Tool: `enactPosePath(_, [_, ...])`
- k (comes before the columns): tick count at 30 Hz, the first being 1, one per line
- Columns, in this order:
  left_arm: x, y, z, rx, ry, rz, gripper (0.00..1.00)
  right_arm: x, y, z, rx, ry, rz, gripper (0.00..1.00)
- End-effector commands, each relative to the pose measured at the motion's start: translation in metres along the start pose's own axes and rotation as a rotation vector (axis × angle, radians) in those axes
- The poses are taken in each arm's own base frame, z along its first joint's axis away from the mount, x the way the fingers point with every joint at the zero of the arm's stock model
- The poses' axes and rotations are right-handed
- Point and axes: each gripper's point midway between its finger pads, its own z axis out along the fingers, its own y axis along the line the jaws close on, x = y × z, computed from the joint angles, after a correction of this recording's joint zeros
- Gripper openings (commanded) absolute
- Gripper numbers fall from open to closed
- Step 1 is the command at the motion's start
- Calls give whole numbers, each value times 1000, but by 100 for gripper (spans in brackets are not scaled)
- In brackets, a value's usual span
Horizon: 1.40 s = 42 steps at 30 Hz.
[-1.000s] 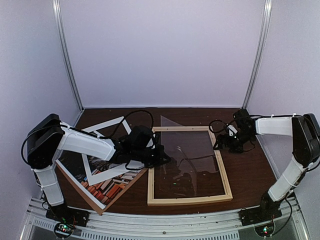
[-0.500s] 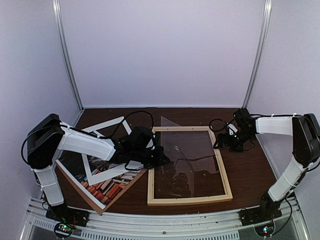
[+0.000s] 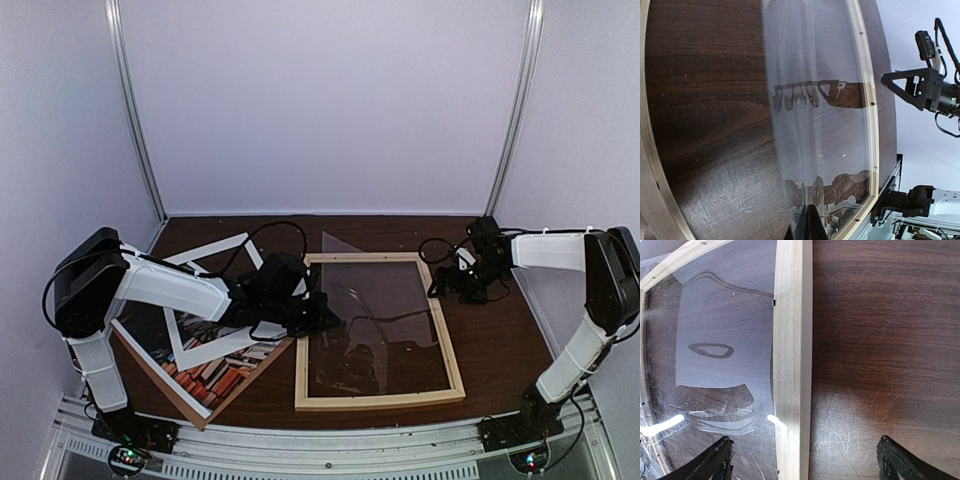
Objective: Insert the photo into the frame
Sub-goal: Place the glass panel in the frame body.
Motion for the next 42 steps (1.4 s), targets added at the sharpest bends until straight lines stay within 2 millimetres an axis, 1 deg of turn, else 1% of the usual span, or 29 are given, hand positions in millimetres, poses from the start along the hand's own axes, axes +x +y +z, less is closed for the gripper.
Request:
enactPosePath(1, [-14, -18, -10, 39, -46, 32, 0, -8, 0, -6, 30, -21, -19, 100])
enactPosePath(17, [-9, -11, -10, 31, -37, 6, 0, -16, -6, -14, 74, -43, -18, 100])
enactPosePath(24, [-9, -10, -13, 30, -43, -1, 0, -20, -10, -18, 87, -57, -11, 99])
enactPosePath(42, [-4, -9, -11, 31, -29, -16, 0, -20, -13, -17, 89, -53, -2, 100])
